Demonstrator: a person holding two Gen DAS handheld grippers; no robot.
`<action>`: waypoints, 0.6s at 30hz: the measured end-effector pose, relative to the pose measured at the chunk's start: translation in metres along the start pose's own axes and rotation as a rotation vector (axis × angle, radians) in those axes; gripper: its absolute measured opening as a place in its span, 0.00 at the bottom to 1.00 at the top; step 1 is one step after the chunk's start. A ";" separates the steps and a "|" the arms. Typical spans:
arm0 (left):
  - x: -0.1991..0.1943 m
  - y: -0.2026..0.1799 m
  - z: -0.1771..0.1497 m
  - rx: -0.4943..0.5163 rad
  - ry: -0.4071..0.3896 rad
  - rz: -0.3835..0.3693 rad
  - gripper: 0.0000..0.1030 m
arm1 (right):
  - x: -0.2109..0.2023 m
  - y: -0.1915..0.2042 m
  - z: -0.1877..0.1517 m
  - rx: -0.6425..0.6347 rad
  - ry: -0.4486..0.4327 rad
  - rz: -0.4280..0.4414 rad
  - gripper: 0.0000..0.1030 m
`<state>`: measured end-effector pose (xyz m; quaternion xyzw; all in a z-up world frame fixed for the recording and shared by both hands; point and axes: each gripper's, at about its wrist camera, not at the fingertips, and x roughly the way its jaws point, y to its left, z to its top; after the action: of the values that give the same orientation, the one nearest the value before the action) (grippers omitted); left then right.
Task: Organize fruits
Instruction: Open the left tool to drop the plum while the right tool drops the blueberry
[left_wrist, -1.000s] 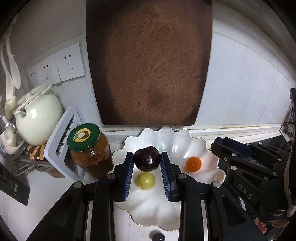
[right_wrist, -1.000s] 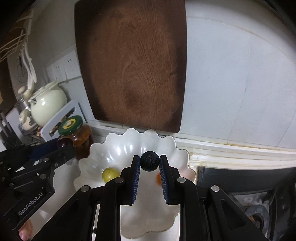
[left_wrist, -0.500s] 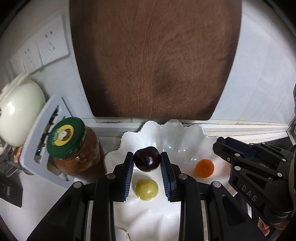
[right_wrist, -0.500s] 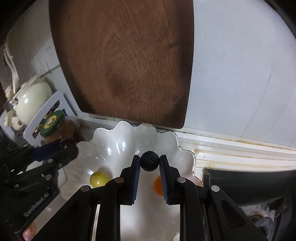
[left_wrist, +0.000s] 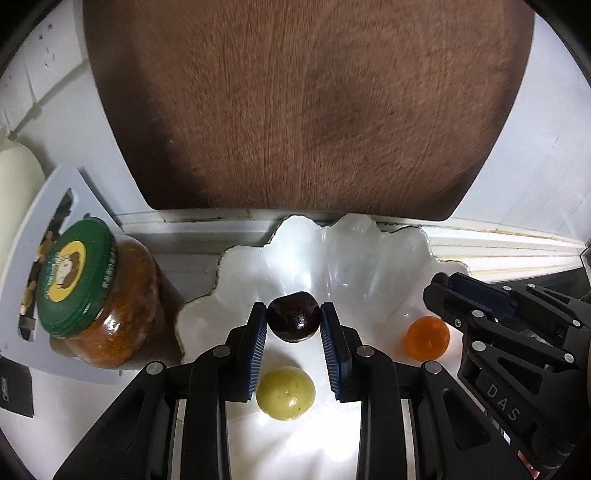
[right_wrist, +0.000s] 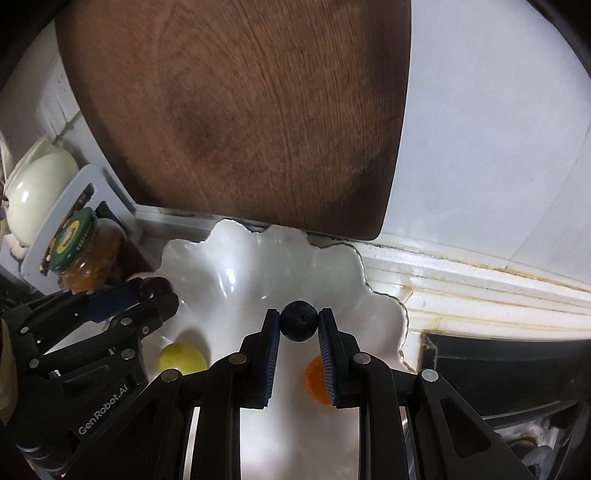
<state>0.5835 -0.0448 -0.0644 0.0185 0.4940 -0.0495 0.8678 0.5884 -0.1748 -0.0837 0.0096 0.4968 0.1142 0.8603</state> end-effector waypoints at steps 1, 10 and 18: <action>0.003 0.000 0.001 0.000 0.005 0.002 0.29 | 0.002 0.000 0.001 0.001 0.004 0.000 0.22; 0.015 -0.001 0.002 -0.002 0.048 0.015 0.44 | 0.022 -0.003 0.004 0.008 0.057 -0.006 0.24; 0.004 0.003 -0.001 -0.008 0.029 0.044 0.51 | 0.008 -0.004 0.003 -0.011 0.020 -0.040 0.36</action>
<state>0.5850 -0.0421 -0.0682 0.0268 0.5061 -0.0280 0.8616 0.5954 -0.1766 -0.0893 -0.0062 0.5049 0.0995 0.8574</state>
